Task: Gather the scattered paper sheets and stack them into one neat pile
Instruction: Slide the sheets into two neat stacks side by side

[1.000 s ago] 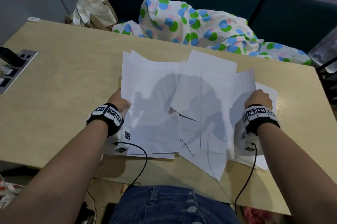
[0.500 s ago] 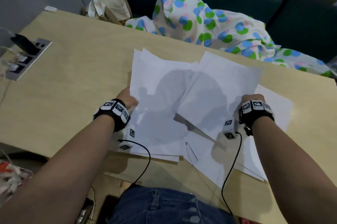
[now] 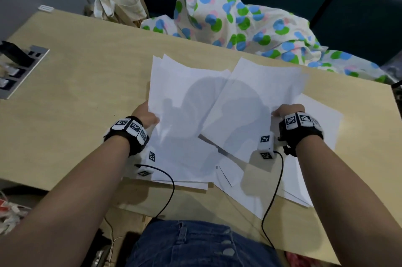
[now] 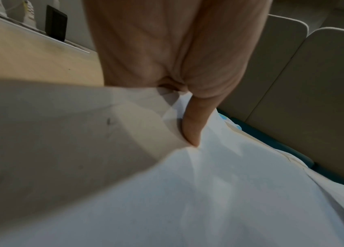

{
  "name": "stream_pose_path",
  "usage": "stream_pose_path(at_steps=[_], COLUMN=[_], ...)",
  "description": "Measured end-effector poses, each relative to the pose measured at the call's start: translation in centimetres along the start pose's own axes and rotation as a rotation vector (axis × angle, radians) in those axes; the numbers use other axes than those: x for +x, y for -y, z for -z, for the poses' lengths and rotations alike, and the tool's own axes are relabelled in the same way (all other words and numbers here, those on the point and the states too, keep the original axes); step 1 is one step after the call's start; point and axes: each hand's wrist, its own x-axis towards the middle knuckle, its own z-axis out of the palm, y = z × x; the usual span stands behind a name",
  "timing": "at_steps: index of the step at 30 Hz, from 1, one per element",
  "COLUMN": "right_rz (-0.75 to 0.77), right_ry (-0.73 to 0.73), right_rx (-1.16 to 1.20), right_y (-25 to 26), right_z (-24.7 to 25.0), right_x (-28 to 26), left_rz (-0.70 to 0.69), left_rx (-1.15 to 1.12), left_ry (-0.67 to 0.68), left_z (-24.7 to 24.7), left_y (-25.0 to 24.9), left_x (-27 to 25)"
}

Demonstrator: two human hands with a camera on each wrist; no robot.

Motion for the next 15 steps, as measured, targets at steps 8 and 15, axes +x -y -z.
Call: stream_pose_path(at_steps=[8, 15], right_rz=[-0.037, 0.273], right_ry=[-0.015, -0.068], right_rx=[0.073, -0.007], right_y=[-5.7, -5.2], right_z=[2.9, 0.5], right_x=[1.3, 0.3], left_rz=[-0.034, -0.008], left_rx=[-0.035, 0.007], left_ry=[-0.024, -0.092], left_z=[0.6, 0.1], left_y=[0.9, 1.0], left_x=[0.0, -0.4])
